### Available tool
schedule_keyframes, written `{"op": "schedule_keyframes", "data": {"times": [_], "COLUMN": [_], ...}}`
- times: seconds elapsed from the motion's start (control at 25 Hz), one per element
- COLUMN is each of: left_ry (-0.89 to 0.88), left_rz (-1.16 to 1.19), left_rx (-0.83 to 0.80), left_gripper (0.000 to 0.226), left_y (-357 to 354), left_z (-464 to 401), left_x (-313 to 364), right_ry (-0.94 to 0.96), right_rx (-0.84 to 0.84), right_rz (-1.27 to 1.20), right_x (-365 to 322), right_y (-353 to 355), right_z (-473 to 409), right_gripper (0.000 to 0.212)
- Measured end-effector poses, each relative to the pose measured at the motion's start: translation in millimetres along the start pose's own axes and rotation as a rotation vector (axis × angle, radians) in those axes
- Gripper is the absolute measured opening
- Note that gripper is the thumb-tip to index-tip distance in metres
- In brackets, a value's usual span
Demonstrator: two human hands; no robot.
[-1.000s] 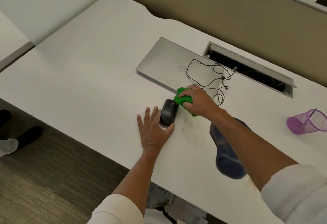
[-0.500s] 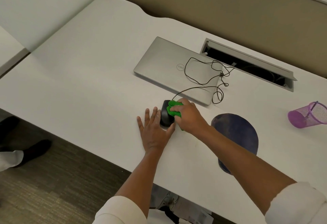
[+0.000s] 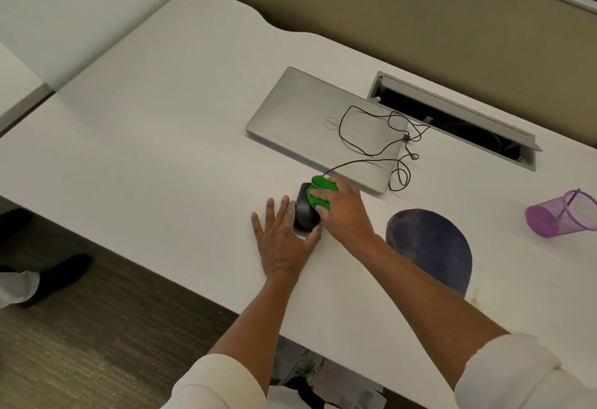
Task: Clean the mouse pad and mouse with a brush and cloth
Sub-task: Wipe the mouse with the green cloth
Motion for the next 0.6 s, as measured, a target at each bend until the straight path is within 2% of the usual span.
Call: {"op": "schedule_keyframes", "data": {"times": [0.24, 0.44, 0.6], "left_ry": [-0.001, 0.004, -0.002], "left_rz": [-0.02, -0.011, -0.01], "left_rx": [-0.017, 0.002, -0.001], "left_gripper": [0.087, 0.089, 0.088], "left_y": [-1, -1, -1], "left_z": [-1, 0, -1], "left_x": [-1, 0, -1], "right_ry": [-0.08, -0.073, -0.062], "right_rx": [-0.056, 0.009, 0.022], "right_rz": [0.043, -0.101, -0.086], "right_x": [6, 0, 4], "right_y": [-1, -8, -6], "right_z": [-39, -7, -8], "right_gripper": [0.031, 0.027, 0.029]}}
Point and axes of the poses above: each hand's wrist, its own z-axis away from the middle knuckle, its own y-axis out of the back of the hand, x = y × z, the point moved 2 cm from there along -z, towards the middle knuckle, and after that the axes turned 10 degrees about y, right-handed, at the moved point
